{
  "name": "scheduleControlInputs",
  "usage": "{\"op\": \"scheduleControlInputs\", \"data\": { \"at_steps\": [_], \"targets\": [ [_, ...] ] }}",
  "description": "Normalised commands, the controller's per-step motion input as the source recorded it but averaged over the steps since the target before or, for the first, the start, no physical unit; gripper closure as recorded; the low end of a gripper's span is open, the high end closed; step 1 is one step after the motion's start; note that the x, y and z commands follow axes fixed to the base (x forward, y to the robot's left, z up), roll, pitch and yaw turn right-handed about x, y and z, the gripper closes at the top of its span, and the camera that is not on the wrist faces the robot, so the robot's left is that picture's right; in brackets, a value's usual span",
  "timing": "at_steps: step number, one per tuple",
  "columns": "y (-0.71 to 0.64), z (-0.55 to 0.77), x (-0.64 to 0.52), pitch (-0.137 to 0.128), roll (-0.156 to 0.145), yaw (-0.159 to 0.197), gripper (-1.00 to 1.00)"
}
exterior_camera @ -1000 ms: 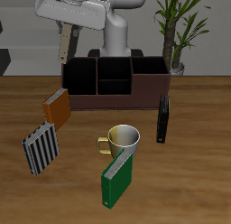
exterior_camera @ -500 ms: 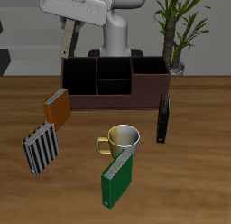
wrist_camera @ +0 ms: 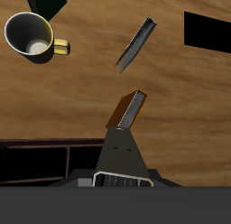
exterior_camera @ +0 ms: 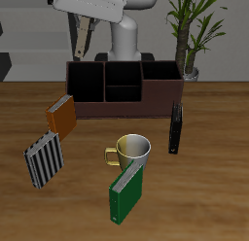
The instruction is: Place the yellow book into the back desk caddy's left compartment
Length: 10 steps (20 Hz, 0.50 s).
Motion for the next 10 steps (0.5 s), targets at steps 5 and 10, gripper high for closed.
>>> {"op": "scheduleControlInputs", "data": {
  "at_steps": [5,10],
  "targets": [
    [0.18,-0.1,-0.25,-0.003,0.037,0.035,1.0],
    [0.04,-0.1,-0.15,0.009,0.01,0.01,1.0]
  ]
}}
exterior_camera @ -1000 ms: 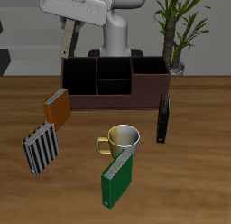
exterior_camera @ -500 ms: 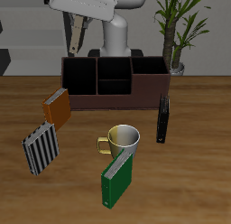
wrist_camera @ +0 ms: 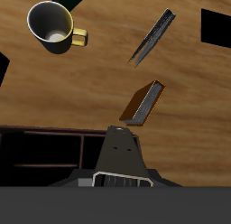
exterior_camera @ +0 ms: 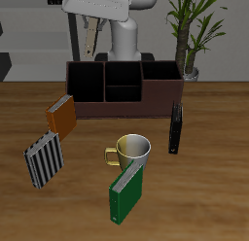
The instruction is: Place the yellow book into the back desk caddy's left compartment
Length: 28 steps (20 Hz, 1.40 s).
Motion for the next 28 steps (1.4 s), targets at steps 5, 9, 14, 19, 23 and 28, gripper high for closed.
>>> {"op": "scheduleControlInputs", "data": {
  "at_steps": [5,9,14,19,23,28],
  "targets": [
    [-0.09,-0.24,-0.04,0.047,-0.017,-0.006,1.0],
    [-0.05,-0.11,-0.03,0.041,0.011,-0.053,1.0],
    [-0.01,-0.23,-0.14,0.015,0.016,0.003,1.0],
    [0.05,-0.09,-0.07,-0.001,0.019,0.011,1.0],
    [0.0,-0.1,0.05,0.006,0.004,0.001,1.0],
    [-0.03,-0.16,0.06,0.009,-0.003,-0.025,1.0]
  ]
}}
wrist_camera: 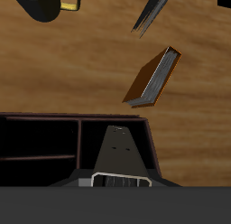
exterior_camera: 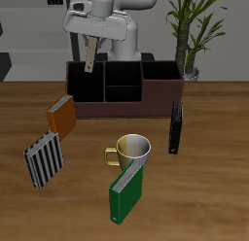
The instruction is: Place the yellow book into the back desk caddy's left compartment
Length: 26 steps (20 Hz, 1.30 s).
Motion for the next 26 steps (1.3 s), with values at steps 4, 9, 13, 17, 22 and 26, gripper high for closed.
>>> {"op": "scheduleControlInputs", "data": {
  "at_steps": [4,9,13,17,22,26],
  "targets": [
    [0.01,-0.29,0.11,0.039,0.02,-0.017,1.0],
    [0.02,-0.16,0.02,0.011,0.006,-0.026,1.0],
    [0.01,-0.17,0.02,0.012,0.008,-0.003,1.0],
    [-0.02,-0.23,0.03,0.029,0.002,-0.024,1.0],
    [0.01,-0.16,-0.01,0.014,0.008,-0.009,1.0],
    [-0.01,-0.12,-0.04,0.016,-0.004,-0.032,1.0]
  ]
}}
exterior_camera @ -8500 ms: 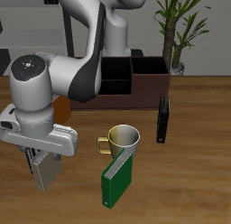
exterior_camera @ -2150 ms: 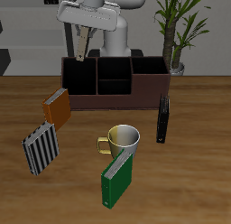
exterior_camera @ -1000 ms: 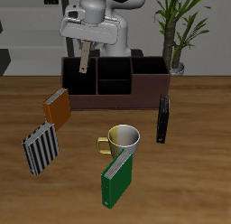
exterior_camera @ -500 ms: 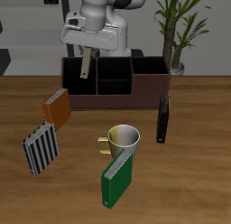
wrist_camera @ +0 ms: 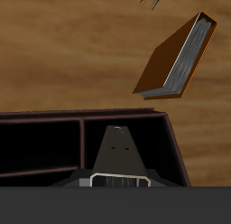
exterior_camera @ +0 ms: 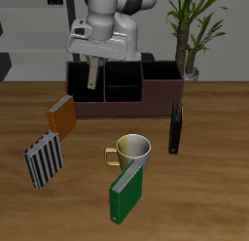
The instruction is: Place the yellow book into the back desk caddy's left compartment
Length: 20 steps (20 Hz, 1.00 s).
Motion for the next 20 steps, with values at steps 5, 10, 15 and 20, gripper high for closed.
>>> {"op": "scheduleControlInputs", "data": {
  "at_steps": [5,10,15,20],
  "targets": [
    [0.03,-0.1,-0.05,0.006,0.019,-0.007,1.0],
    [-0.05,-0.15,0.02,0.016,-0.004,-0.01,1.0],
    [-0.03,-0.18,0.06,0.014,-0.006,0.0,1.0],
    [-0.05,-0.29,0.08,0.049,0.001,-0.003,1.0]
  ]
}}
